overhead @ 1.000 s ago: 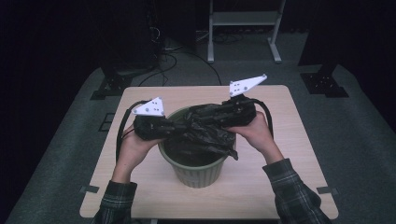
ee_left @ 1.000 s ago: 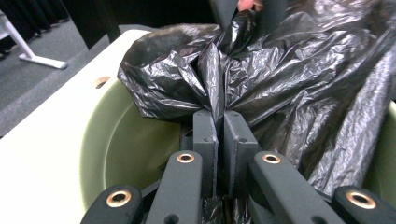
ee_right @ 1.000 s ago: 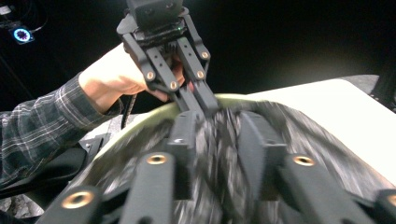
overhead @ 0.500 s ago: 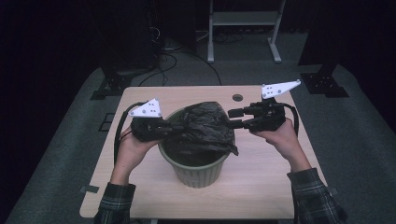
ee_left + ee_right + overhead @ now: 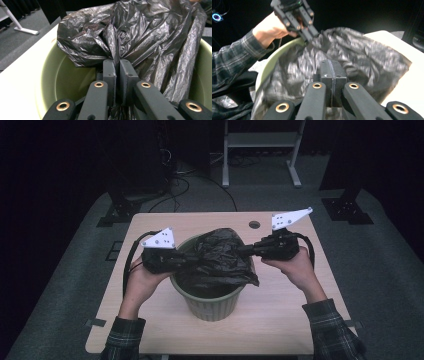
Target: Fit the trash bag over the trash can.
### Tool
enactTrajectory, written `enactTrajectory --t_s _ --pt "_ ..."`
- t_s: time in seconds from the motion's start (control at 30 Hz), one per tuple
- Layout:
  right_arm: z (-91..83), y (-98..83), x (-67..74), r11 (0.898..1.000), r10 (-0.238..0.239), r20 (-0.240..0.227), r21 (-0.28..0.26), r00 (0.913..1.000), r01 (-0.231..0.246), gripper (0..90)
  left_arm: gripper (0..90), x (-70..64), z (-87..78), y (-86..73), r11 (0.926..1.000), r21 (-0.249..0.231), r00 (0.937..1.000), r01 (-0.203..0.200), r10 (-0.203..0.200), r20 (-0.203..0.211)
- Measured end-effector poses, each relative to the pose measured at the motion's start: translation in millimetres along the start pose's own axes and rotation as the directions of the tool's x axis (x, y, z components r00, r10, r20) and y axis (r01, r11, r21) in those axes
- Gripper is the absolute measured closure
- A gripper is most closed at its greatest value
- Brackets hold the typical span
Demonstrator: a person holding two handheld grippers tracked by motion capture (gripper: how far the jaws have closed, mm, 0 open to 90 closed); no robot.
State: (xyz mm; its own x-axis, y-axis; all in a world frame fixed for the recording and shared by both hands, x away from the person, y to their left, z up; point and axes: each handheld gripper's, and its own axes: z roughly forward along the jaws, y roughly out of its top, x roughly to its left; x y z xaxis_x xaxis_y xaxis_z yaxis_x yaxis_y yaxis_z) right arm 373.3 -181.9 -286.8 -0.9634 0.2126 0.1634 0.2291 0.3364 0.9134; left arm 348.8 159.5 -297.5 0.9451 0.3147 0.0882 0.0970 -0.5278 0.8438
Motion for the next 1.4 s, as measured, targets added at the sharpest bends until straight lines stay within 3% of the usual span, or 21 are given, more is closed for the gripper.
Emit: enactTrajectory --t_s 0.23,0.43,0.57,0.87,0.9,0.97,1.0,1.13,1.17,1.2,1.27,1.37,1.4 --pt "16.0 18.5 -0.8 0.999 -0.021 -0.01 -0.029 0.9997 0.021 90.0 84.0 -4.3 9.5 1.7 0.9995 0.021 0.9994 -0.024 0.023 0.025" --pt "50.5 41.0 0.3 0.998 -0.039 -0.031 -0.043 0.9987 0.038 90.0 84.0 -8.9 20.7 2.8 0.9967 0.064 0.9971 -0.049 0.045 0.06" --pt "66.9 52.8 0.7 0.998 -0.047 -0.019 -0.051 0.9987 0.046 90.0 84.0 -12.6 27.9 1.8 0.9938 0.085 0.9945 -0.072 0.065 0.082" --pt "91.6 63.9 1.5 0.998 -0.047 -0.025 -0.054 0.9986 0.045 89.7 83.1 -14.9 31.7 -1.5 0.9974 0.051 0.9944 -0.052 0.047 0.095" --pt "89.7 63.7 1.3 0.998 -0.046 -0.018 -0.049 0.9988 0.045 81.5 83.1 -14.6 31.1 -1.7 0.9972 0.051 0.9946 -0.054 0.049 0.091" --pt "86.4 63.3 0.7 0.998 -0.039 -0.017 -0.049 0.9991 0.039 78.6 83.1 -14.5 30.8 -1.7 0.9973 0.051 0.9949 -0.053 0.048 0.089" --pt "76.0 61.6 0.4 0.998 -0.036 -0.002 -0.058 0.9994 0.035 72.2 83.1 -13.9 31.0 -1.7 0.9971 0.056 0.9948 -0.052 0.047 0.091" --pt "45.7 54.2 0.7 0.997 -0.029 0.036 -0.068 0.9989 0.032 66.0 83.3 -13.7 31.2 -1.7 0.9975 0.056 0.9953 -0.044 0.038 0.089" --pt "45.7 54.2 0.7 0.997 -0.029 0.036 -0.068 0.9989 0.032 66.0 83.4 -13.7 31.2 -1.7 0.9975 0.056 0.9953 -0.044 0.038 0.089" --pt "29.4 48.1 1.3 0.997 -0.024 0.058 -0.07 0.9981 0.028 64.2 83.4 -13.6 31.2 -1.7 0.9978 0.056 0.9955 -0.036 0.031 0.09" --pt "13.6 40.0 1.7 0.997 -0.018 0.074 -0.073 0.9971 0.023 62.5 83.4 -13.6 31.2 -1.8 0.9977 0.057 0.9956 -0.036 0.031 0.089" --pt "-7.9 24.9 1.6 0.996 0.004 0.086 -0.086 0.9963 0.003 59.6 83.5 -13.2 31.1 -1.8 0.9979 0.057 0.9958 -0.03 0.025 0.087" --pt "-7.9 24.9 1.6 0.996 0.004 0.086 -0.086 0.9963 0.003 59.6 83.5 -13.2 31.1 -1.8 0.9979 0.057 0.9958 -0.03 0.025 0.087"
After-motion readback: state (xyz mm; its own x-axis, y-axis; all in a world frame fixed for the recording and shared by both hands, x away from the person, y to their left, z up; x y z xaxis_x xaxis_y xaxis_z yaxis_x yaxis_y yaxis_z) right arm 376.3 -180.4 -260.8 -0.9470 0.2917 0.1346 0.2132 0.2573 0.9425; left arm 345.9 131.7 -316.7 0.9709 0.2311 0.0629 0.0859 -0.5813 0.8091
